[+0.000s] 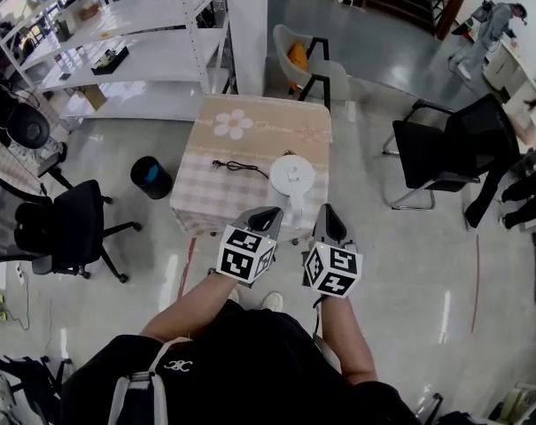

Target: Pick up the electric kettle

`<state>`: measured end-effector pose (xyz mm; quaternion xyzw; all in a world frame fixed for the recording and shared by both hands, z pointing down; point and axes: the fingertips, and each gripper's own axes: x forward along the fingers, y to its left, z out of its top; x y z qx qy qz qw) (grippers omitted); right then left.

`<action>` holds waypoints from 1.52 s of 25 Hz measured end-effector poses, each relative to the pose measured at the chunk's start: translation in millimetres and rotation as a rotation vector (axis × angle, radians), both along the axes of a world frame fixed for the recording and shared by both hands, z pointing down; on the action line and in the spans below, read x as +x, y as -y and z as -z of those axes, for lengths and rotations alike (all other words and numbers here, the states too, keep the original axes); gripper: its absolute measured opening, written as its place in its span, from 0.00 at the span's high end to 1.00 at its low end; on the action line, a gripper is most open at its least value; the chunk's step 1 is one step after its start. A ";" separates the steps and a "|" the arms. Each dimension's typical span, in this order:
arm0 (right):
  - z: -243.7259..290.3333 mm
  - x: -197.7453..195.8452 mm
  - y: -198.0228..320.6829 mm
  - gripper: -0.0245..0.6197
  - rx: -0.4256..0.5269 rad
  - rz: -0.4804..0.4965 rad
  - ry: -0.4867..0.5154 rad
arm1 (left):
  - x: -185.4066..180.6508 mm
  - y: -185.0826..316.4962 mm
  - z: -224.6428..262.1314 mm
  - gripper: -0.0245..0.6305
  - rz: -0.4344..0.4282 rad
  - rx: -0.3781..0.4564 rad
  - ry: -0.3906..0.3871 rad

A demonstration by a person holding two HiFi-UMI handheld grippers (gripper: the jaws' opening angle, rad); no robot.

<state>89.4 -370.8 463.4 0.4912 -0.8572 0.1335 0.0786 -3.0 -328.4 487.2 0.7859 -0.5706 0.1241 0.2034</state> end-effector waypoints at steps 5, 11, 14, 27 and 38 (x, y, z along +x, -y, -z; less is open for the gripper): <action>-11.8 -10.2 -7.4 0.96 -0.026 -0.013 -0.014 | -9.4 -1.4 -14.5 0.96 -0.020 -0.028 -0.001; -23.5 -11.3 -12.1 0.96 -0.044 -0.054 -0.039 | -6.2 0.3 -30.8 0.96 -0.090 -0.041 -0.041; -26.6 -7.4 -16.2 0.96 -0.053 -0.077 -0.057 | -2.0 1.9 -40.4 0.96 -0.120 -0.052 -0.051; -48.7 29.3 -31.8 0.96 -0.117 -0.245 -0.082 | 19.8 22.0 -99.1 0.84 -0.248 -0.144 -0.036; -53.9 63.4 -45.9 0.96 -0.148 -0.370 -0.132 | 37.5 42.7 -137.2 0.68 -0.300 -0.174 0.006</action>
